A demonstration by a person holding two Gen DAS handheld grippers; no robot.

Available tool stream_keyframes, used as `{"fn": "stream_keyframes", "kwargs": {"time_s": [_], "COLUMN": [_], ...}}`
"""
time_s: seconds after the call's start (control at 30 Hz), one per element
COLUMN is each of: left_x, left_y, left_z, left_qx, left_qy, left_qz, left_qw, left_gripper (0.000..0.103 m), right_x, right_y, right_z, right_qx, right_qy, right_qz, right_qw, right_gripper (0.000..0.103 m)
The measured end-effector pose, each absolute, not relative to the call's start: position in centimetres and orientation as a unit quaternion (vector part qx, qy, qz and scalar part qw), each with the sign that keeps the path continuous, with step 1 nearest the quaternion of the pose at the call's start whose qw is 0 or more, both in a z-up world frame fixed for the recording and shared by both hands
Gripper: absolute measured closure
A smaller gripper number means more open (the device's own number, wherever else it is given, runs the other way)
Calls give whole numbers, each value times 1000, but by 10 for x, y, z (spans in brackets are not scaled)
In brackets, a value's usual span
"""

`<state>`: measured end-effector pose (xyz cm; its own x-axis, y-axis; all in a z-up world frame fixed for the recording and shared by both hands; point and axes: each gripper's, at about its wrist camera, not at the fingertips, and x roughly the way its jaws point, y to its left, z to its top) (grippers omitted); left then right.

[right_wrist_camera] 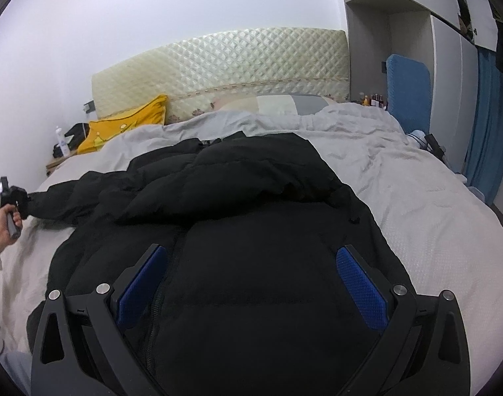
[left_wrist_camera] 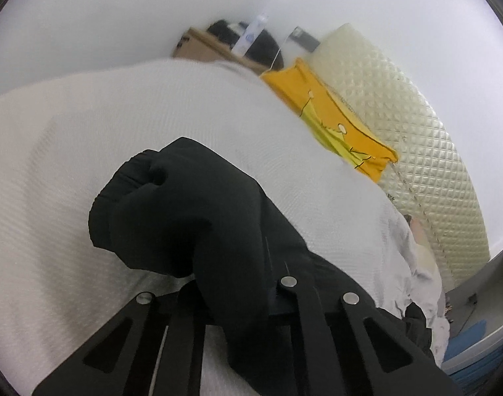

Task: Fold large clothes
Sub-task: 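Lift the gripped sleeve up with the left tool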

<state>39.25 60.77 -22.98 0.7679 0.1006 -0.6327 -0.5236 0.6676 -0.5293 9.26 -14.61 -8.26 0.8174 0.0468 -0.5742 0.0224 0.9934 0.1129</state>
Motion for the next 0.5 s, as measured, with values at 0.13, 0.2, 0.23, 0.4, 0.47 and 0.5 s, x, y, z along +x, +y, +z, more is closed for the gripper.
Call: {"fn": "stream_keyframes", "kwargs": {"time_s": [0.13, 0.2, 0.23, 0.4, 0.47, 0.5], "left_x": [377, 368, 365, 346, 342, 339], "left_y": [591, 582, 576, 547, 534, 526], "left_z": [-192, -172, -160, -106, -86, -74], "left_qx": [-342, -335, -328, -297, -287, -281], "left_qy": [281, 276, 275, 262, 258, 255], "left_qz": [189, 192, 194, 188, 186, 184], "left_qw": [877, 880, 883, 899, 904, 907], "left_gripper": [98, 98, 98, 99, 99, 99], "right_x": [87, 84, 83, 76, 73, 71], "right_y": [-149, -151, -153, -159, -161, -162], "right_z": [-79, -77, -77, -72, -70, -69], "right_qx": [61, 64, 65, 66, 68, 69], "right_qy": [299, 297, 296, 289, 286, 284], "right_qz": [16, 21, 24, 31, 33, 34], "right_qw": [952, 952, 953, 954, 955, 956], "right_gripper": [0, 0, 0, 0, 0, 0]}}
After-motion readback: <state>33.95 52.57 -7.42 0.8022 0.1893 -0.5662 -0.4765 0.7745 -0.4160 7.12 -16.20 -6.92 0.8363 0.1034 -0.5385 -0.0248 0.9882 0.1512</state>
